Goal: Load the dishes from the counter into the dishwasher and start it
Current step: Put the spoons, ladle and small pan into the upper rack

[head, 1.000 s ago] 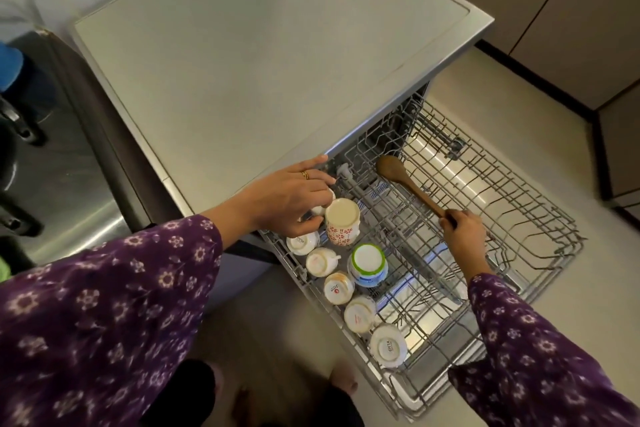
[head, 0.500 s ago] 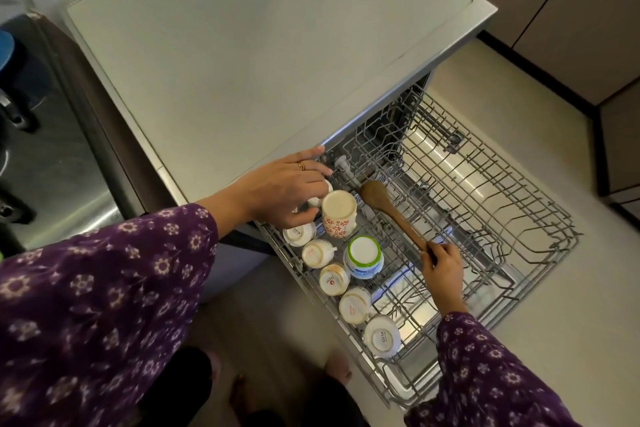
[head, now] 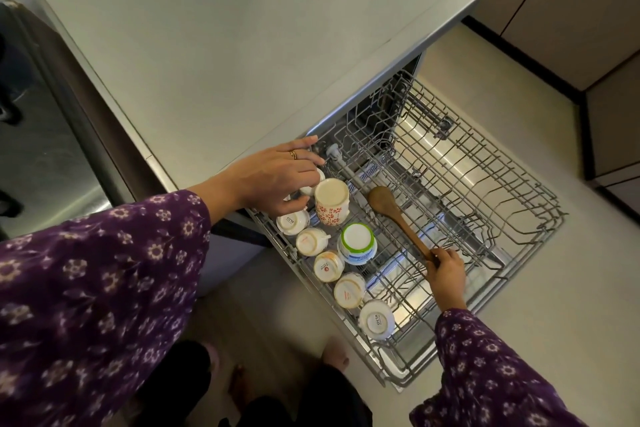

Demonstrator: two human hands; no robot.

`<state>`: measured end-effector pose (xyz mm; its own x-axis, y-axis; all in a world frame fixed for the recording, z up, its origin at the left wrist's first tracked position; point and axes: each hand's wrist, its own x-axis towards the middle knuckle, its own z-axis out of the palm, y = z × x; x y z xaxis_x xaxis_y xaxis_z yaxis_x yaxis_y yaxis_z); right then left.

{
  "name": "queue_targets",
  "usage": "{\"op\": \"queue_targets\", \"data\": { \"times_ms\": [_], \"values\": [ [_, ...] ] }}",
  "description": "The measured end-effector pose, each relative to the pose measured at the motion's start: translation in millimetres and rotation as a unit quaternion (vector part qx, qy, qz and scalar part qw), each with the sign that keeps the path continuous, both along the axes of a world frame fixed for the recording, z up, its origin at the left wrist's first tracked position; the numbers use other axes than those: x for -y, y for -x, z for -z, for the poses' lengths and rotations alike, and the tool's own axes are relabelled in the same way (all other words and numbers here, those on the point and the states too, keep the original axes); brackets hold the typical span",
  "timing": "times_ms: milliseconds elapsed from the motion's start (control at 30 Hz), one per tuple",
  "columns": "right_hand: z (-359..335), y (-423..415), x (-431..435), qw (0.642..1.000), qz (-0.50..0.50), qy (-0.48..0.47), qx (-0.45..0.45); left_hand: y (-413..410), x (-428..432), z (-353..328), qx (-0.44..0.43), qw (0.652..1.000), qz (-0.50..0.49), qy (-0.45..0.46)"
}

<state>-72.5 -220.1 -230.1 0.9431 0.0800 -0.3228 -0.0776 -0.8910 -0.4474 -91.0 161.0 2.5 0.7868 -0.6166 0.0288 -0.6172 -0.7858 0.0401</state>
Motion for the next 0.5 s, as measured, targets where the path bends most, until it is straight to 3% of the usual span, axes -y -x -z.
{"op": "queue_targets", "data": {
  "times_ms": [500],
  "values": [
    [-6.0,12.7,8.9,0.985,0.142,0.074,-0.057,1.1,1.0,-1.7,0.001,1.000,0.001,0.025]
  ]
}}
